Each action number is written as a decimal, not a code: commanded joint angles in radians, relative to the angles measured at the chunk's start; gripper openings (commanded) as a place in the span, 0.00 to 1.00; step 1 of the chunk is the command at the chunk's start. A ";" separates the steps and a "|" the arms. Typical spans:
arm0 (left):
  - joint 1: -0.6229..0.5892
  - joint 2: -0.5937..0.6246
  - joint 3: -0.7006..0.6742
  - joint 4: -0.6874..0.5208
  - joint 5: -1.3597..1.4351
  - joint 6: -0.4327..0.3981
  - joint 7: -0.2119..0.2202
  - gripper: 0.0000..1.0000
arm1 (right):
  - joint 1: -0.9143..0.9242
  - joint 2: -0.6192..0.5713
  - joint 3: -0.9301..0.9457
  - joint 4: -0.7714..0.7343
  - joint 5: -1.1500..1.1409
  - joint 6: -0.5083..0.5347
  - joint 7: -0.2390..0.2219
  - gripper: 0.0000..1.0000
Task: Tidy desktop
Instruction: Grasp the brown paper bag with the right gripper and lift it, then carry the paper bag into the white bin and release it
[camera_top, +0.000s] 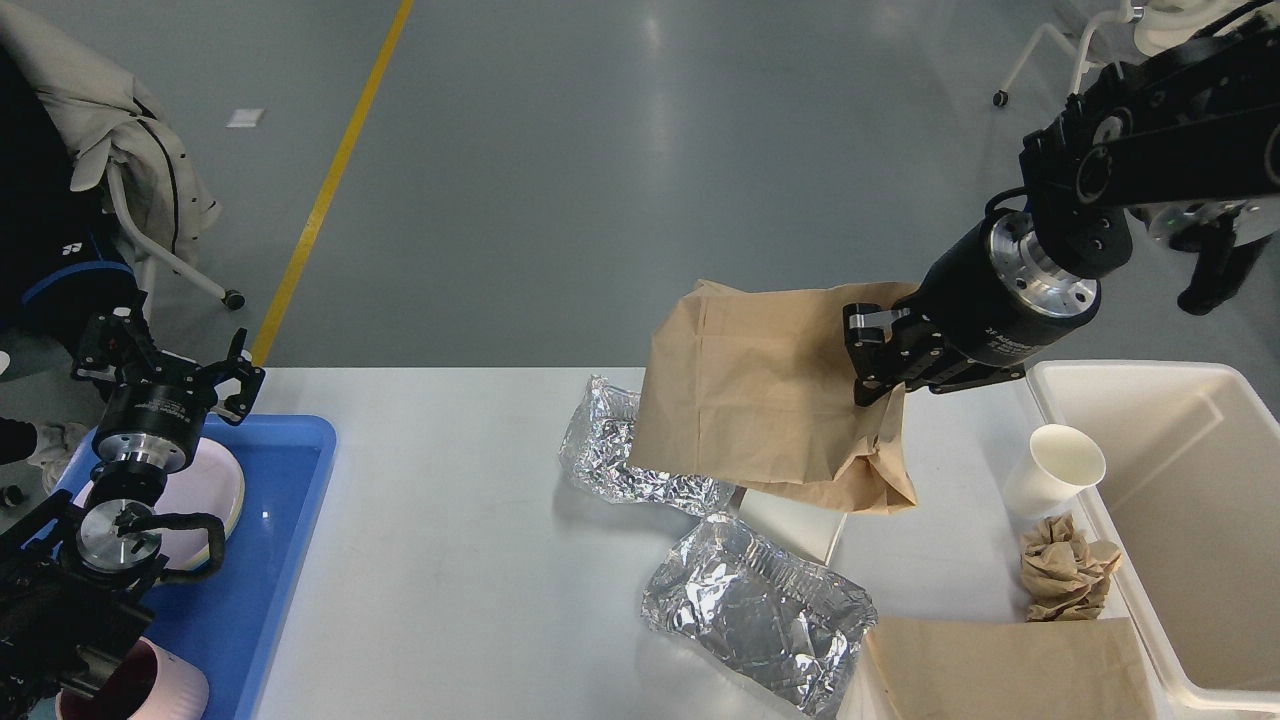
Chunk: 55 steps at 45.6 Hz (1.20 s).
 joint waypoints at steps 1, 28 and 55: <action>0.000 0.000 0.000 0.000 0.000 0.000 0.000 0.98 | 0.090 -0.020 0.032 0.013 -0.001 0.094 -0.006 0.00; 0.000 0.000 0.000 0.000 0.000 0.000 0.000 0.98 | 0.089 -0.030 -0.124 0.019 -0.001 0.056 -0.009 0.00; 0.000 0.000 0.000 0.000 0.000 0.000 0.000 0.98 | -0.632 -0.249 -0.367 -0.400 0.186 -0.536 -0.013 0.00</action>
